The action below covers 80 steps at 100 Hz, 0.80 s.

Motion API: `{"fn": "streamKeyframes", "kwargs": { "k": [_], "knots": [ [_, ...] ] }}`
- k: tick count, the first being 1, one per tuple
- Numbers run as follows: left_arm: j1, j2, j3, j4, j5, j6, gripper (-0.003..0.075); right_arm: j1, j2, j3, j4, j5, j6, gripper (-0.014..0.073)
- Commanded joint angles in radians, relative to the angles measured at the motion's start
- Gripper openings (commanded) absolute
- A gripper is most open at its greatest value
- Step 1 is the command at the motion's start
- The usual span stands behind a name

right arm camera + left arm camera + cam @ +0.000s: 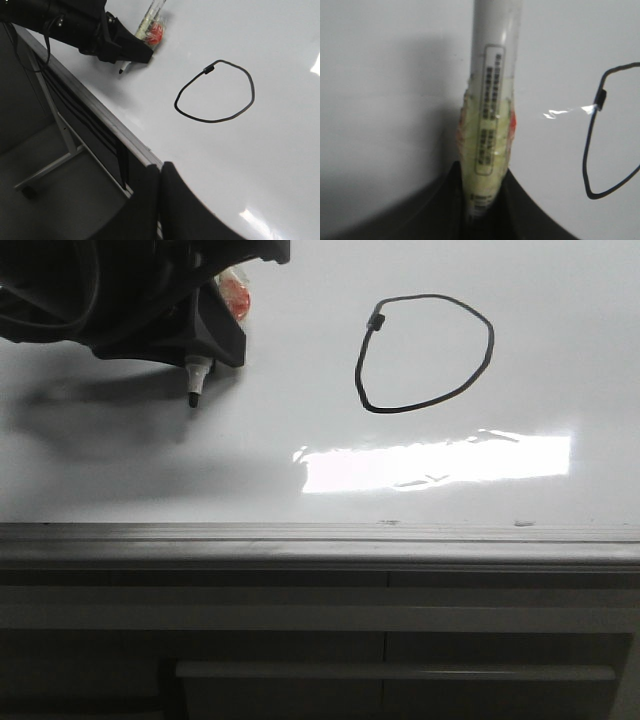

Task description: Write number 0 on whiteboard

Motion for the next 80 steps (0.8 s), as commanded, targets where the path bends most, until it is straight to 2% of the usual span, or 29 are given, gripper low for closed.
{"fn": "streamKeyframes", "kwargs": {
  "k": [1,64,71,80],
  "knots": [
    [0.004,0.000,-0.026,0.015,0.020,-0.009,-0.0020,-0.005,0.000,-0.025,-0.038,-0.069,0.002,-0.0064],
    [0.004,0.027,-0.026,0.008,0.050,-0.009,-0.0013,-0.005,0.000,-0.025,-0.038,-0.069,0.002,-0.0064],
    [0.004,0.027,-0.026,0.008,0.050,-0.009,0.0028,-0.005,0.000,-0.025,-0.038,-0.069,0.002,-0.0064],
    [0.004,0.027,-0.026,0.008,0.053,-0.009,0.0130,-0.005,0.000,-0.025,-0.038,-0.069,0.002,-0.0064]
  ]
}}
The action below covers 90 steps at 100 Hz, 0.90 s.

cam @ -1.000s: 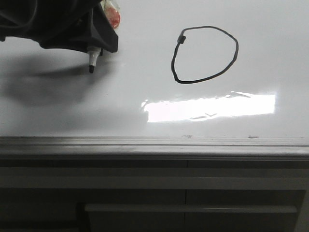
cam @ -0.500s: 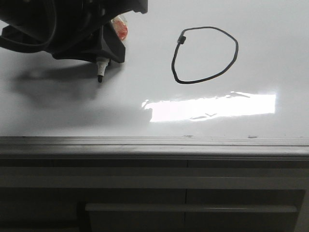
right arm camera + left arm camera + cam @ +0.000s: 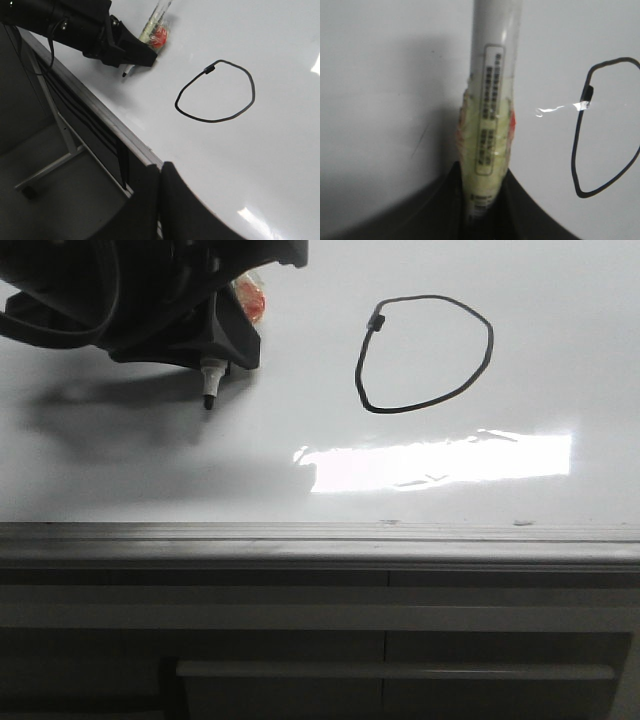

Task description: Write number 0 on whiteboard

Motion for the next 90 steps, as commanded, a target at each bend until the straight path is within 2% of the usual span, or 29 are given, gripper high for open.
{"fn": "streamKeyframes", "kwargs": {
  "k": [1,11,34,60,90],
  "knots": [
    [0.004,0.003,-0.016,0.006,0.068,-0.007,0.0138,-0.005,0.000,-0.025,-0.038,-0.068,0.001,-0.0064],
    [0.004,0.005,-0.016,0.006,0.072,-0.007,0.0238,-0.005,0.000,-0.025,-0.038,-0.068,0.001,-0.0064],
    [0.004,0.021,-0.016,-0.010,0.074,-0.007,0.0333,-0.005,0.000,-0.025,-0.038,-0.068,0.001,-0.0064],
    [0.004,0.021,-0.016,-0.017,0.079,-0.007,0.0526,-0.005,0.000,-0.025,-0.038,-0.068,0.001,-0.0064],
    [0.003,-0.096,-0.016,-0.019,0.118,-0.007,0.0538,-0.005,0.000,-0.025,-0.038,-0.076,0.001,-0.0064]
  ]
}}
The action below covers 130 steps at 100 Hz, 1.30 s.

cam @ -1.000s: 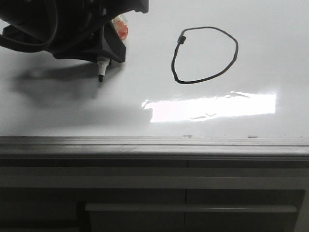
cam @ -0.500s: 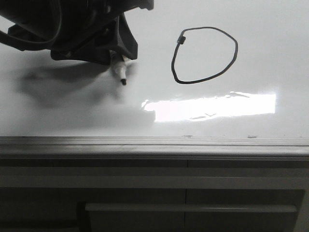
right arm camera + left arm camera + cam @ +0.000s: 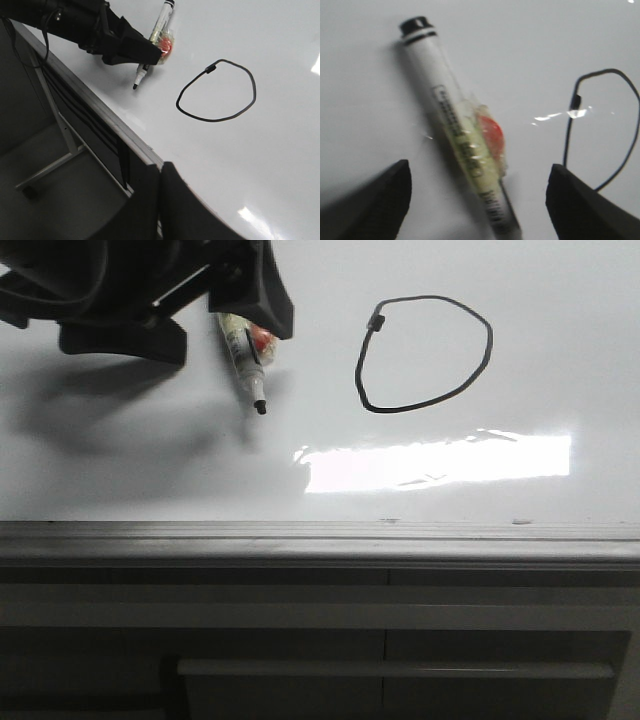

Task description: Write number 0 on whiteboard

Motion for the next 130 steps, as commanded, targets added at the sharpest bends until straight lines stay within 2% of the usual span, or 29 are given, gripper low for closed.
{"fn": "streamKeyframes", "kwargs": {
  "k": [1,10,21,32,39,44,49,62,75,90,130],
  "knots": [
    [0.011,-0.061,-0.012,-0.008,0.073,-0.004,0.0538,-0.005,0.000,-0.025,-0.038,-0.075,0.000,-0.0064],
    [0.007,-0.131,-0.008,-0.031,0.073,0.019,0.0537,-0.005,0.000,-0.025,-0.043,-0.130,0.000,-0.0064],
    [-0.019,-0.224,-0.008,-0.093,0.108,0.117,0.0537,-0.005,0.000,-0.025,-0.090,-0.218,0.000,-0.0064],
    [-0.075,-0.331,-0.008,-0.143,0.184,0.229,0.0531,-0.005,0.000,-0.025,-0.162,-0.217,0.000,-0.0064],
    [-0.121,-0.399,-0.004,-0.168,0.216,0.319,0.0494,-0.005,0.000,-0.021,-0.213,-0.207,0.000,-0.0064],
    [-0.156,-0.448,0.001,-0.194,0.233,0.383,0.0430,-0.005,0.000,-0.017,-0.245,-0.209,0.001,-0.0064],
    [-0.190,-0.490,0.005,-0.221,0.253,0.434,0.0334,-0.005,0.000,-0.017,-0.271,-0.217,0.002,-0.0064],
    [-0.274,-0.598,0.039,-0.233,0.260,0.508,-0.0020,-0.005,0.000,-0.017,-0.423,-0.284,0.087,-0.0064],
    [-0.315,-0.652,0.070,-0.228,0.262,0.527,-0.0020,-0.005,0.000,-0.017,-0.566,-0.293,0.193,-0.0064],
    [-0.320,-0.667,0.092,-0.230,0.266,0.527,-0.0020,-0.005,0.000,-0.017,-0.510,-0.265,0.193,-0.0069],
    [-0.320,-0.667,0.096,-0.228,0.266,0.527,-0.0020,-0.005,0.000,-0.017,-0.510,-0.265,0.193,-0.0069]
  ]
}}
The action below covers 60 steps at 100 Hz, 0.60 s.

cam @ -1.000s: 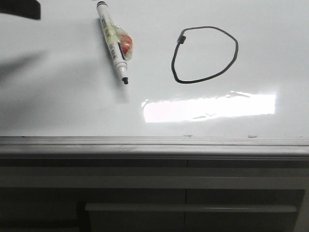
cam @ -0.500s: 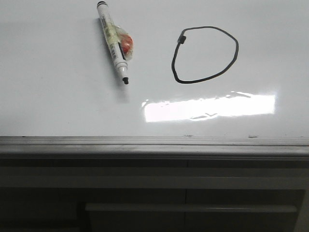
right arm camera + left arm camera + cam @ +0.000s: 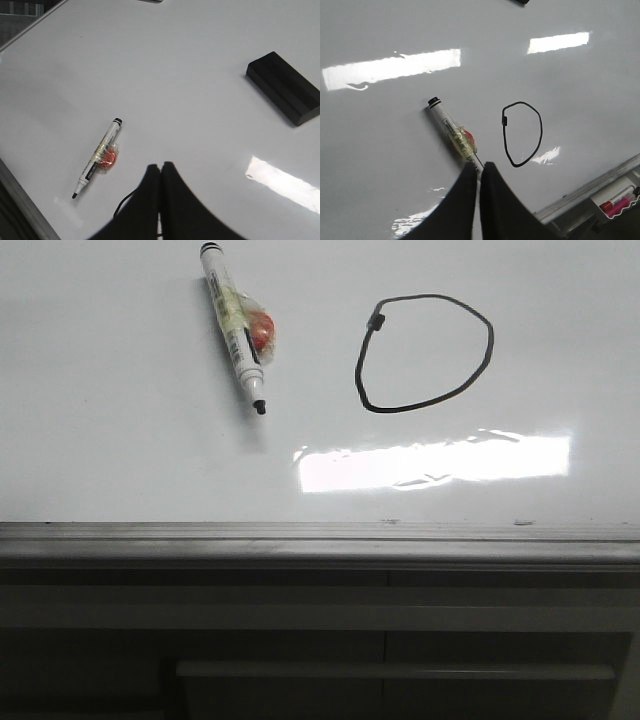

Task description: Write number 0 on whiteboard

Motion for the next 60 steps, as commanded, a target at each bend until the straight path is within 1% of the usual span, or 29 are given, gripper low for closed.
{"fn": "streamKeyframes", "kwargs": {
  "k": [1,42,50,56,59,60],
  "knots": [
    [-0.007,-0.002,-0.025,0.032,-0.030,0.002,-0.0020,-0.005,0.000,-0.023,-0.039,-0.039,0.007,-0.0069],
    [-0.007,-0.009,-0.008,0.028,-0.034,0.008,-0.0020,-0.005,0.000,-0.023,-0.039,-0.039,0.007,-0.0069],
    [-0.002,-0.033,0.003,0.022,-0.034,0.086,-0.0020,-0.005,0.000,-0.023,-0.039,-0.039,0.007,-0.0069],
    [0.022,-0.055,0.002,-0.003,-0.047,0.185,-0.0020,-0.005,0.000,-0.023,-0.039,-0.039,0.007,-0.0069],
    [0.042,-0.065,0.002,-0.016,-0.063,0.256,-0.0020,-0.005,0.000,-0.023,-0.039,-0.039,0.007,-0.0069],
    [0.047,-0.066,0.002,-0.016,-0.066,0.256,-0.0020,-0.005,0.000,-0.023,-0.039,-0.039,0.007,-0.0069]
  ]
}}
